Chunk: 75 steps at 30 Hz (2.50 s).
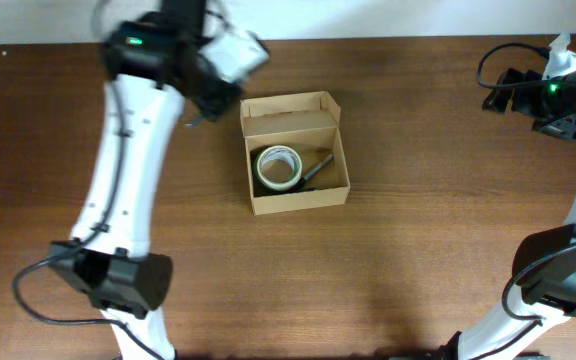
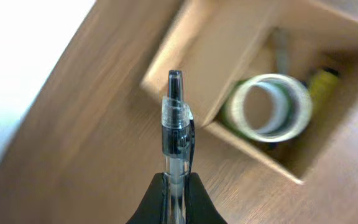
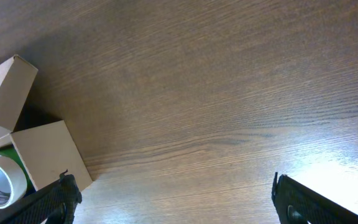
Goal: Pack container
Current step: 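Carry the black pen with the left gripper into the box, then release the black pen in the box and lift the left gripper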
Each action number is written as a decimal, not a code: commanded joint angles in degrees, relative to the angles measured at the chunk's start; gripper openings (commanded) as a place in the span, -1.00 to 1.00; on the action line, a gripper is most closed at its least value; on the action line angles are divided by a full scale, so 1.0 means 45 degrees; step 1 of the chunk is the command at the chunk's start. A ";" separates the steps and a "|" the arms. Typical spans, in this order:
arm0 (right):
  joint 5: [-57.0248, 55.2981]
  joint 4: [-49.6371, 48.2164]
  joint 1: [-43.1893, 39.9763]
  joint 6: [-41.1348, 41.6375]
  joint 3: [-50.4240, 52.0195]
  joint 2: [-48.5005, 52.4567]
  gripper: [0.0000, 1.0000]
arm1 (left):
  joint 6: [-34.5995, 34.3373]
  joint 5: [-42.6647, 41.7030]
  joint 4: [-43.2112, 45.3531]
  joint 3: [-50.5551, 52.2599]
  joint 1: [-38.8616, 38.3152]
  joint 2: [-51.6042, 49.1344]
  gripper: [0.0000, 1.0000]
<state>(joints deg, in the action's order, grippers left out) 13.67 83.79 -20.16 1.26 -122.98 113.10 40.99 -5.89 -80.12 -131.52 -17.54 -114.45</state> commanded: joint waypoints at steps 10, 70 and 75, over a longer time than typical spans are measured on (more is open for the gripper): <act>0.0160 0.0000 -0.0034 -0.0024 0.0019 0.0097 0.98 | 0.3415 0.0481 -0.0155 -0.0087 -0.3444 -0.1807 -0.96; 0.0165 -0.0967 -0.0034 -0.0024 0.0019 0.0097 0.98 | -0.3910 0.4391 -0.0510 0.0024 -0.3215 0.0797 -0.01; 0.0792 -0.2569 -0.0024 0.0593 0.0019 0.0097 0.98 | -0.5722 0.6363 0.0204 0.0029 -0.0865 0.2793 0.05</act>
<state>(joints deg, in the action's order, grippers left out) 14.85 72.75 -20.16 2.26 -122.91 113.12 22.63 14.59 -79.48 -131.24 -27.68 -104.77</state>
